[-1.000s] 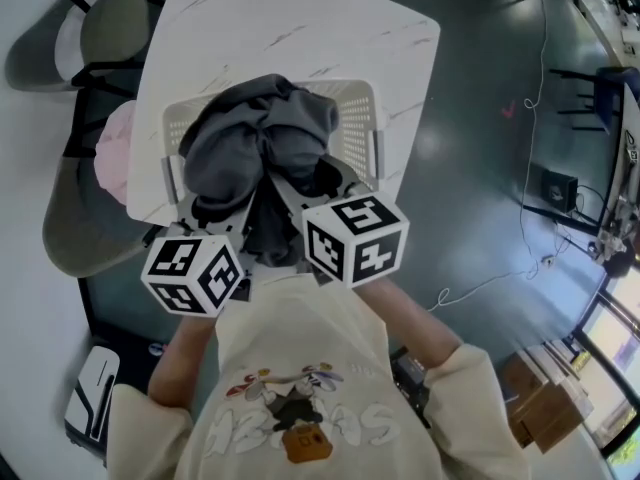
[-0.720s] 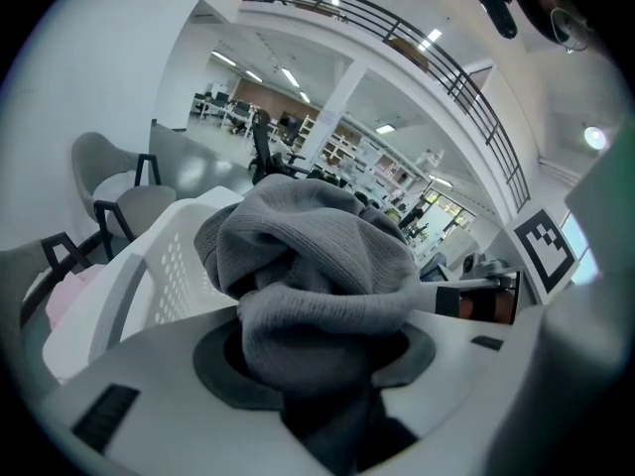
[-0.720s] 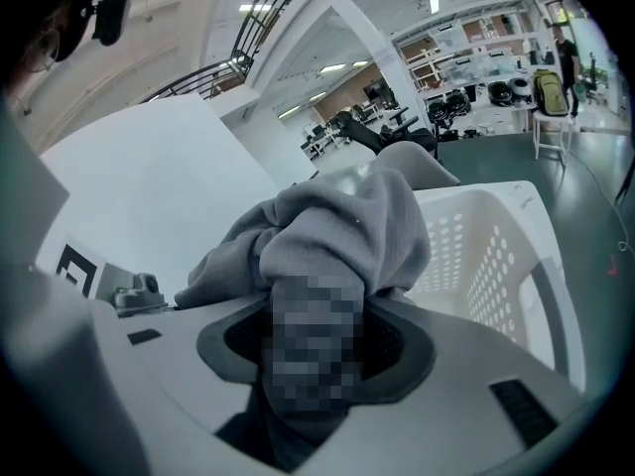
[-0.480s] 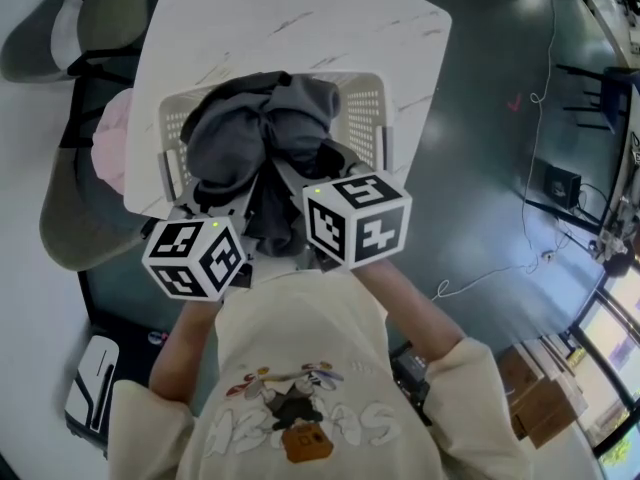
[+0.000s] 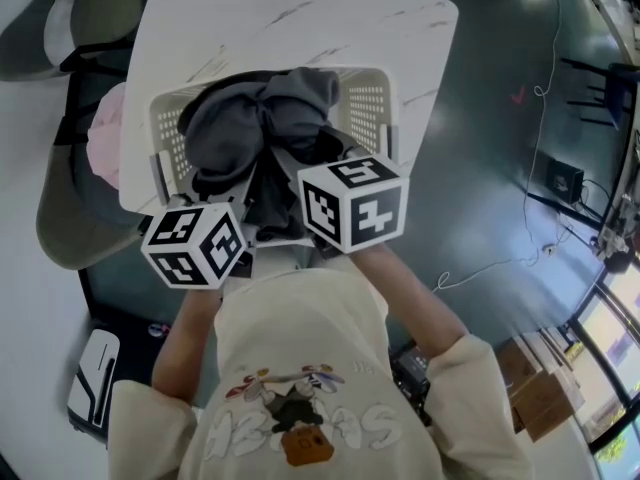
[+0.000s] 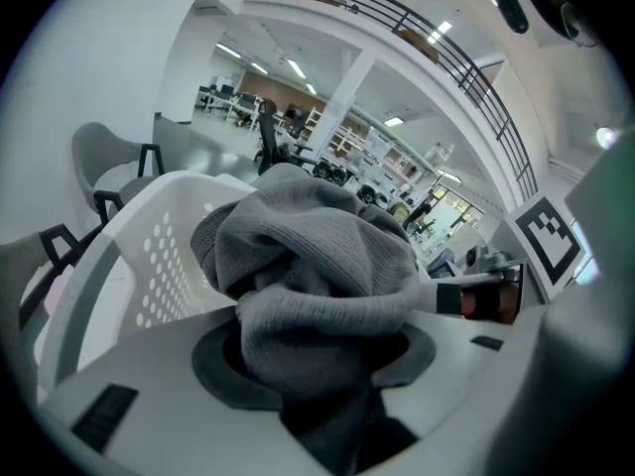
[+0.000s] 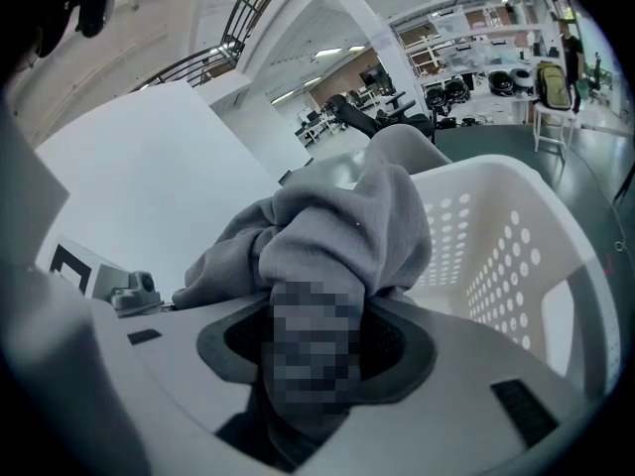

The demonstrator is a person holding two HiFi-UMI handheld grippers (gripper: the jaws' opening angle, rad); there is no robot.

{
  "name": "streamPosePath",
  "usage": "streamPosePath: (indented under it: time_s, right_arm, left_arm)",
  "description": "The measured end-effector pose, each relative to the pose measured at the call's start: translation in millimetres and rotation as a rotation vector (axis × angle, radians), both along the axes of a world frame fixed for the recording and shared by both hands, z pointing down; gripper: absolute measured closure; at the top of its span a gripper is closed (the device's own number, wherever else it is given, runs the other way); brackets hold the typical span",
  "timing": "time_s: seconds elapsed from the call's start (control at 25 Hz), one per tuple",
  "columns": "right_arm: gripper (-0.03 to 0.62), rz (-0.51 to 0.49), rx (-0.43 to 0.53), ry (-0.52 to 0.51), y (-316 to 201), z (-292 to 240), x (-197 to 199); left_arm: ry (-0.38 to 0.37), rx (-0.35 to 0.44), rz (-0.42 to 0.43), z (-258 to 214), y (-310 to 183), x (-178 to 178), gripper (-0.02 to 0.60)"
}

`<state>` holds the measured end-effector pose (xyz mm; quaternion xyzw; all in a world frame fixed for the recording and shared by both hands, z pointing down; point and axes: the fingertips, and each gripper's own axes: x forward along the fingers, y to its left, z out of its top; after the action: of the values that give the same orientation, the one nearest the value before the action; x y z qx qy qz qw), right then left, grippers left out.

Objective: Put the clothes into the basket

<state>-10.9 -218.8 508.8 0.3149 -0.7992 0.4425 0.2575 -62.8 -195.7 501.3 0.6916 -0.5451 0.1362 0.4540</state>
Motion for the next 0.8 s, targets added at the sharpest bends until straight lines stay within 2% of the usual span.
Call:
streamPosePath:
  time_s: [0.8]
  right_arm:
    - [0.404, 0.028, -0.07, 0.038, -8.8, 56.1, 3.8]
  left_arm:
    - [-0.035, -0.091, 0.009, 54.0, -10.1, 2.5, 0.38]
